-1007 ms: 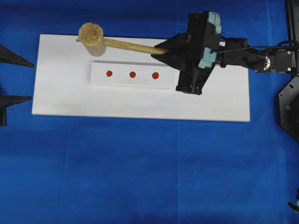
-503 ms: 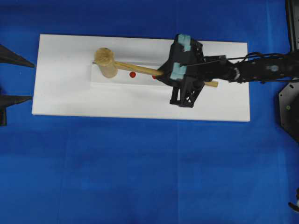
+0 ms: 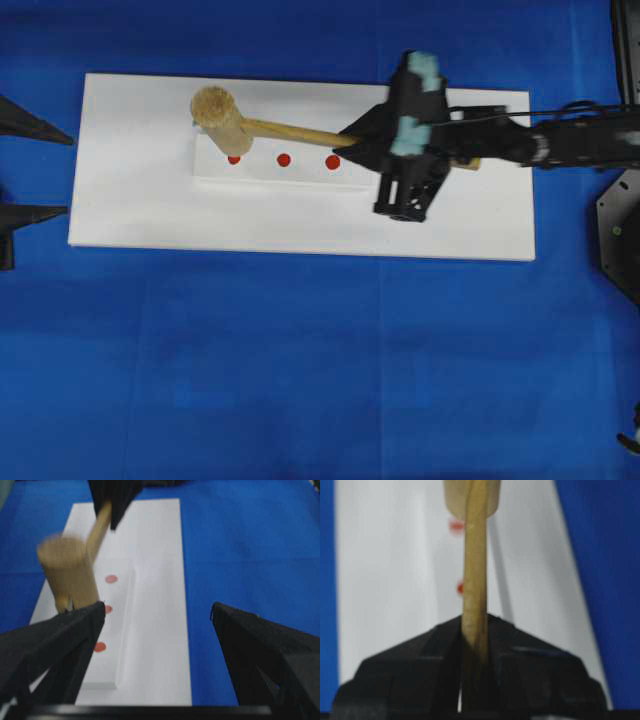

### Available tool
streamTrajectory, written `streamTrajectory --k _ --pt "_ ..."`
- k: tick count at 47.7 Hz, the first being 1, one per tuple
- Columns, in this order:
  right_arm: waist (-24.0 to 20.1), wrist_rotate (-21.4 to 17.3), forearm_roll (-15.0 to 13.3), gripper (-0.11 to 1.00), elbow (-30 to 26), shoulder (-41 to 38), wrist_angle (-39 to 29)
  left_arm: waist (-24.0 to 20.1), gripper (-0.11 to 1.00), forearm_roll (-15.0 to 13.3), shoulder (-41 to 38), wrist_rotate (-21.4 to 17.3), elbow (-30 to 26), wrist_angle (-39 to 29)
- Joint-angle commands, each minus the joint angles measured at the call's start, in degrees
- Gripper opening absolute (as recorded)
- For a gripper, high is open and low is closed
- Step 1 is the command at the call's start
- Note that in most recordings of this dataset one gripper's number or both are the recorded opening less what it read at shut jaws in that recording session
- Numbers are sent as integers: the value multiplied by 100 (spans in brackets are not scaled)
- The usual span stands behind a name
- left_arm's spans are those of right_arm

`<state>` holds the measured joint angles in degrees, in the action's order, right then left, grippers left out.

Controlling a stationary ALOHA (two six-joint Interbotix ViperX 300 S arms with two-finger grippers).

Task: Hit the mark with a hammer.
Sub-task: 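Swing the mallet head down onto the red dots with the right gripper, then strike the red-dot strip again with the mallet head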

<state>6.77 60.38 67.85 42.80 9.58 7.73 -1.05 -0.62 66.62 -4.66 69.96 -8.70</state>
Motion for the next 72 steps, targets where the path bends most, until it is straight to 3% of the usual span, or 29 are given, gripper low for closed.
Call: streamTrajectory --k 1,14,27,34,43,48,59,72 --pt "-53 9 -62 2 70 598 53 -9 91 -9 -62 9 -53 26" --pt "-62 -26 -44 2 668 1283 272 -9 91 -9 -62 9 -35 26" --pt "-79 -18 -44 2 703 1257 264 -9 91 -9 -62 9 -35 35" --pt "-105 -53 18 2 835 967 185 -9 91 -9 -62 9 -35 44" --pt "-105 -53 396 2 940 -44 88 -9 91 0 -62 18 -35 53" --pt "-114 -53 404 2 896 -185 0 -9 91 -9 -70 18 -35 44" --pt "-105 0 387 2 896 290 193 -9 91 -9 -62 35 -35 26" --pt "-114 9 308 2 1301 1687 272 -9 91 -9 -62 35 -26 26"
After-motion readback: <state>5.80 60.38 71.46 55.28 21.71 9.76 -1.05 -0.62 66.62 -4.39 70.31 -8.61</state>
